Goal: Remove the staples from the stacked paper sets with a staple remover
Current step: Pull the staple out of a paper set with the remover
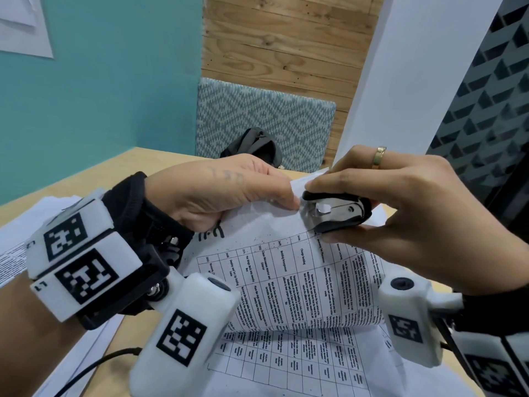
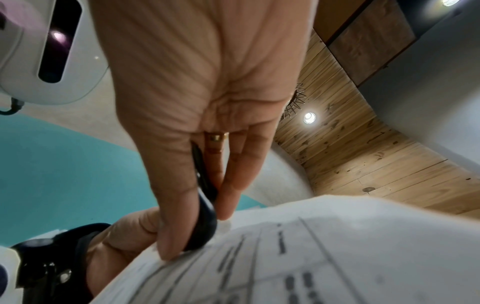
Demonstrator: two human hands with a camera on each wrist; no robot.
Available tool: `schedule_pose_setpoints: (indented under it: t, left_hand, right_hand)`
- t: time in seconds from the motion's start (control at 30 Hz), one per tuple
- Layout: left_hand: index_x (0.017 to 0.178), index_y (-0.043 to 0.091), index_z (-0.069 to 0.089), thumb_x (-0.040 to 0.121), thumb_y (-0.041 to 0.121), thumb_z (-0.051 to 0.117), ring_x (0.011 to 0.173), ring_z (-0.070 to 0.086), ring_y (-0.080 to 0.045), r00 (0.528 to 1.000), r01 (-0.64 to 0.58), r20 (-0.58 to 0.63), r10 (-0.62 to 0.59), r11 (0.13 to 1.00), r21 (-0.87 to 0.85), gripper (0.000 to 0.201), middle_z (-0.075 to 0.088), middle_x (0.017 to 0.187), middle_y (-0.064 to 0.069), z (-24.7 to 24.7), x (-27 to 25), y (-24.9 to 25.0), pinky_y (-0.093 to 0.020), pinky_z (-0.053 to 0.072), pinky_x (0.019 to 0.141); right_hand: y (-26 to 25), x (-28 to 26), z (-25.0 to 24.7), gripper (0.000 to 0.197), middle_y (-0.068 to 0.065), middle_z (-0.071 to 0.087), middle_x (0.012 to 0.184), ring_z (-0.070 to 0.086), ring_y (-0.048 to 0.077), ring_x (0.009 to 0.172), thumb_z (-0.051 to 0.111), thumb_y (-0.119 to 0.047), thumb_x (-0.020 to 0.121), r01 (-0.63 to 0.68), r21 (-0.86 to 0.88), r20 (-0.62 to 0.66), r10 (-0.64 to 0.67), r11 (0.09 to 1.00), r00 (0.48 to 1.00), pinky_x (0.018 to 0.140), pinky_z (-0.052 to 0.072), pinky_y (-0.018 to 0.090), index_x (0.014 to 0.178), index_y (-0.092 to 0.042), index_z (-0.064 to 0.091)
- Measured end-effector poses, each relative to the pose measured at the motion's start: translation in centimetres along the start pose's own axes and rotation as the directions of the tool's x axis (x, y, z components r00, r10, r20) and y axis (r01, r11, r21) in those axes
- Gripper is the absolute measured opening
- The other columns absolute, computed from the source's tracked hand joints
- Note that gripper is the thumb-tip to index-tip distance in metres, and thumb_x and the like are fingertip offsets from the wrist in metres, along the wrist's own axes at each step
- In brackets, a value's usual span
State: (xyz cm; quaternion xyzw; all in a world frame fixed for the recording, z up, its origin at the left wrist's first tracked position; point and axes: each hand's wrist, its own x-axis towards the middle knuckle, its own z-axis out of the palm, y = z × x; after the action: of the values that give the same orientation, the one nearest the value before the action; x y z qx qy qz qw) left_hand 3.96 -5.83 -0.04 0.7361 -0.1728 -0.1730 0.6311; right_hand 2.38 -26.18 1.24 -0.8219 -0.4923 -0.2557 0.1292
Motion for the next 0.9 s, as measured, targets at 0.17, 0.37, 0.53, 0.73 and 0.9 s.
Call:
schedule_pose_setpoints:
  t: [0.17, 0.37, 0.53, 0.73, 0.9]
  left_hand:
    - [0.073, 0.002, 0.065, 0.066, 0.009, 0.060, 0.054, 0.057, -0.019, 1.000, 0.002, 0.000, -0.002, 1.000, 0.000, 0.012, 0.062, 0.071, -0.016, 0.05, -0.27, 0.16, -0.021, 0.050, 0.052]
    - [0.071, 0.003, 0.066, 0.066, 0.009, 0.059, 0.054, 0.058, -0.021, 1.000, 0.012, 0.001, -0.012, 1.000, -0.018, 0.010, 0.063, 0.071, -0.017, 0.06, -0.42, 0.27, -0.023, 0.051, 0.054]
    - [0.074, 0.003, 0.067, 0.066, 0.010, 0.060, 0.057, 0.059, -0.022, 1.000, 0.023, 0.015, -0.023, 0.999, -0.022, 0.013, 0.064, 0.075, -0.018, 0.10, -0.55, 0.34, -0.024, 0.052, 0.057]
    - [0.090, -0.002, 0.068, 0.069, 0.002, 0.064, 0.061, 0.066, -0.008, 0.999, -0.046, 0.021, 0.045, 0.999, 0.004, 0.022, 0.072, 0.074, -0.002, 0.46, -0.80, 0.46, -0.014, 0.053, 0.061]
    - [0.094, 0.001, 0.071, 0.065, 0.013, 0.067, 0.067, 0.065, -0.012, 0.993, -0.106, -0.044, 0.109, 0.993, 0.051, 0.032, 0.072, 0.085, -0.013, 0.76, -0.99, 0.27, -0.018, 0.054, 0.067]
  right_hand:
    - [-0.21, -0.05, -0.13, 0.035, -0.004, 0.062, 0.086, 0.056, 0.028, 0.054, 0.075, -0.024, 0.065, 0.014, -0.023, -0.008, -0.015, 1.000, 1.000, 0.045, 0.047, 0.035, 0.099, -0.016, 0.072]
    - [-0.31, -0.17, 0.01, 0.031, -0.005, 0.061, 0.081, 0.053, 0.025, 0.055, 0.076, -0.026, 0.065, 0.014, -0.042, -0.038, -0.016, 0.999, 0.999, 0.045, 0.045, 0.035, 0.095, -0.018, 0.073]
    - [-0.35, -0.19, -0.09, 0.031, -0.003, 0.062, 0.081, 0.058, 0.029, 0.055, 0.076, -0.027, 0.066, 0.014, -0.037, -0.036, -0.015, 0.999, 0.999, 0.047, 0.049, 0.038, 0.095, -0.017, 0.073]
    - [-0.53, -0.14, -0.09, 0.026, -0.005, 0.059, 0.077, 0.051, 0.022, 0.054, 0.074, -0.029, 0.069, 0.016, -0.050, -0.062, -0.019, 0.999, 0.998, 0.045, 0.046, 0.036, 0.092, -0.016, 0.073]
    - [-0.61, -0.15, -0.19, 0.018, -0.002, 0.061, 0.074, 0.054, 0.020, 0.058, 0.073, -0.026, 0.071, 0.002, -0.060, -0.090, -0.008, 0.998, 0.996, 0.042, 0.045, 0.036, 0.086, -0.015, 0.073]
